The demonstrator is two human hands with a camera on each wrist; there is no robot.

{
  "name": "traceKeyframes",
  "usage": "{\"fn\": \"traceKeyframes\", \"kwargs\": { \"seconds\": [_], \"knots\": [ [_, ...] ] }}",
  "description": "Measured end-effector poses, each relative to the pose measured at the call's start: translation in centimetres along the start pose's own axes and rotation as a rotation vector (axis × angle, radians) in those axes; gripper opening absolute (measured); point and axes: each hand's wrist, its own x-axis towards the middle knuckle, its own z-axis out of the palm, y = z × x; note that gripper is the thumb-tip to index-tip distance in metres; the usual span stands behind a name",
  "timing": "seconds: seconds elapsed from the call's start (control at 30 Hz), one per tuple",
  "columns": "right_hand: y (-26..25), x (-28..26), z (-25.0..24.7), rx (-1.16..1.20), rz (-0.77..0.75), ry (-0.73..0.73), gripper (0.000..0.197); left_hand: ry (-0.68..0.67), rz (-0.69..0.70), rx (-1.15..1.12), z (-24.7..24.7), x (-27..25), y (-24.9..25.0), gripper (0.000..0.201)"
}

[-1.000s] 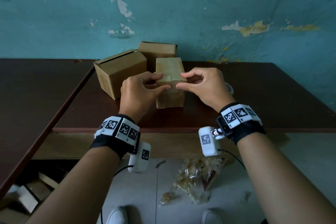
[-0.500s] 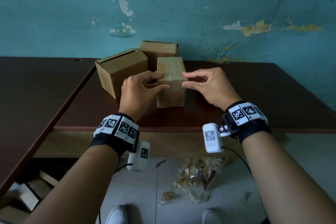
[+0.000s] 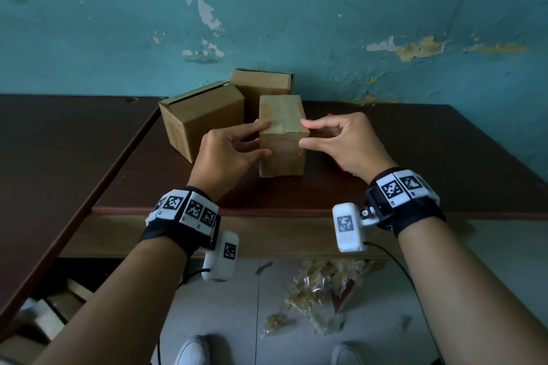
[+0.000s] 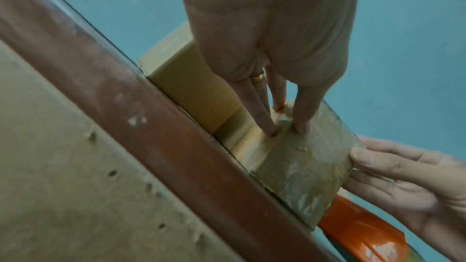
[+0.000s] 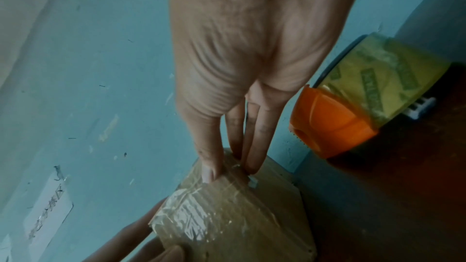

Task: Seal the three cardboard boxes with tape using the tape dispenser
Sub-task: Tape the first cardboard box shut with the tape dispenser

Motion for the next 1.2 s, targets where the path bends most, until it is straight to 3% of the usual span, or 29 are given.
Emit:
{"fn": "traceKeyframes", "kwargs": {
  "seconds": [0.17, 0.37, 0.47, 0.73, 0.97, 1.2],
  "knots": [
    [-0.5, 0.0, 0.5, -0.027, -0.013, 0.01, 0.04, -0.027, -0.007, 0.091, -1.1, -0.2, 0.6, 0.044],
    [-1.9, 0.0, 2.0, -0.019, -0.033, -0.032, 0.045, 0.285, 0.105, 0.199, -2.2, 0.1, 1.5, 0.023],
    [-2.8, 0.0, 2.5, -0.046, -0.03, -0.057, 0.049, 0.367, 0.114, 0.202, -3.1, 0.3, 1.5, 0.017],
    [-3.2, 0.2, 3.3, -0.135, -0.051, -0.062, 0.045, 0.229, 0.134, 0.272, -2.6, -0.2, 0.6, 0.02],
    [-3.3, 0.0, 2.5, -0.147, -0.07, 0.029, 0.033, 0.222, 0.147, 0.254, -1.3, -0.1, 0.8, 0.026],
    [-2.3, -0.2, 0.7, -0.197, -0.046, 0.099, 0.03, 0.088, 0.176, 0.309, 0.5, 1.1, 0.7, 0.039]
  ]
}}
